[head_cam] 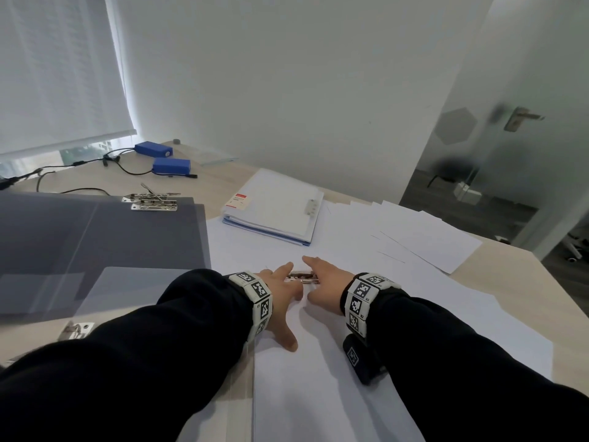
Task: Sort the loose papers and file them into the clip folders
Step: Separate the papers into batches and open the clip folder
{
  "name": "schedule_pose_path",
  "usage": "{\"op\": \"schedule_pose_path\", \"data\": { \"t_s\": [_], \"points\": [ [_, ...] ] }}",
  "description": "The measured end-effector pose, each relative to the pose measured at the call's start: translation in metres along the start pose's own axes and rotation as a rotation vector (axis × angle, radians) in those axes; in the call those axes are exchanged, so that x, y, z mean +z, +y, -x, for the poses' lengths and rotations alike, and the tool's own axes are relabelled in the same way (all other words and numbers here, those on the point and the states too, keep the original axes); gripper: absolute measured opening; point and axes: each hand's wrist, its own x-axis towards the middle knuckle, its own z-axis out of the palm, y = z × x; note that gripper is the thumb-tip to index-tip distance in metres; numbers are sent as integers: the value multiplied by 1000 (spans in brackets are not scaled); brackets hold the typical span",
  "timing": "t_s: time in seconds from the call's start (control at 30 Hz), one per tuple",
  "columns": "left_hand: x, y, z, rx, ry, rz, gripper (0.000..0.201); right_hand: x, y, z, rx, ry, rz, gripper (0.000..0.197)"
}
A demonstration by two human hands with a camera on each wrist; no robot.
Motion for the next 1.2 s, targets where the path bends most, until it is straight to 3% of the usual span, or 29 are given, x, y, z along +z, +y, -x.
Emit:
{"op": "schedule_pose_path", "data": {
  "t_s": [0.23,0.5,0.7,0.93,1.03,1.13,1.2],
  "points": [
    [4,0,2,-2,7,30,99,-19,33,40,87,241,-440,47],
    [7,21,12,-67,6,37,108,-22,119,135,300,373,-705,36],
    [-5,55,26,-39,102,-47,76,-22,192,197,545,498,-867,33],
    [-34,126,12,67,160,343,56,-13,242,246,812,601,-1076,30],
    [-35,161,-4,73,155,470,56,-11,249,259,779,555,-1078,22],
    [-28,189,-22,41,101,473,61,-9,251,265,719,504,-1061,41],
    [-23,200,-30,10,41,472,64,-7,251,263,693,462,-1003,41]
  ]
}}
